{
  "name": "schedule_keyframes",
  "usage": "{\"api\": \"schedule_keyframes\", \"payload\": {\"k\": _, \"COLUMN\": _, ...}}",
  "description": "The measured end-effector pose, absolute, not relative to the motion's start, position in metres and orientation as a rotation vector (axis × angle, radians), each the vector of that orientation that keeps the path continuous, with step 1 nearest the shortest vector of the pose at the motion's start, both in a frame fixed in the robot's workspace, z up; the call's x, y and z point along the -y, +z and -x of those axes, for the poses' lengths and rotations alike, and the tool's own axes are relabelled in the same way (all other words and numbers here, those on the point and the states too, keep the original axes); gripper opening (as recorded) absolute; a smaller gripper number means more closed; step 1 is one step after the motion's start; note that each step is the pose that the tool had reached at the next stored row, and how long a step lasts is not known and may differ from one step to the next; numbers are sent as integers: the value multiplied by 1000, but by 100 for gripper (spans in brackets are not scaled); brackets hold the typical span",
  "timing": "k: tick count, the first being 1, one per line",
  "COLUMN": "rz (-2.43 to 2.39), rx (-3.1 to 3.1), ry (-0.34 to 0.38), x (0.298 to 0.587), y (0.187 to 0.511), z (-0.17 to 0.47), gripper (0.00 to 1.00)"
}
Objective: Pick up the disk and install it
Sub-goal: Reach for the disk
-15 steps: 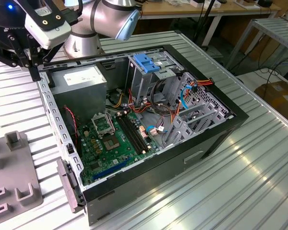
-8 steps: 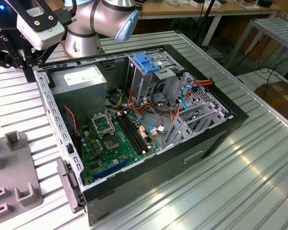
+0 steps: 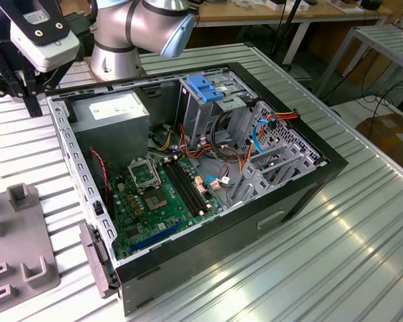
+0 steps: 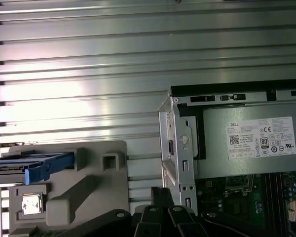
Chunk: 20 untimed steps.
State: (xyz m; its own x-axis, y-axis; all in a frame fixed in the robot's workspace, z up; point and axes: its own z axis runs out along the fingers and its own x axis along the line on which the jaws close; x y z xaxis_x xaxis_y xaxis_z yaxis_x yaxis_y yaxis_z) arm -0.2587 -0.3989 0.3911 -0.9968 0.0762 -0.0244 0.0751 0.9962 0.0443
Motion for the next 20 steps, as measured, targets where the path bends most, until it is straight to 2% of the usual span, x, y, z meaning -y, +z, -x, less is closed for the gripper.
{"api": "schedule_keyframes", "payload": {"k": 20, "rz": -118, "rx": -3112, "ry": 68, "x": 396, "y": 390, "z": 282, "gripper": 10}}
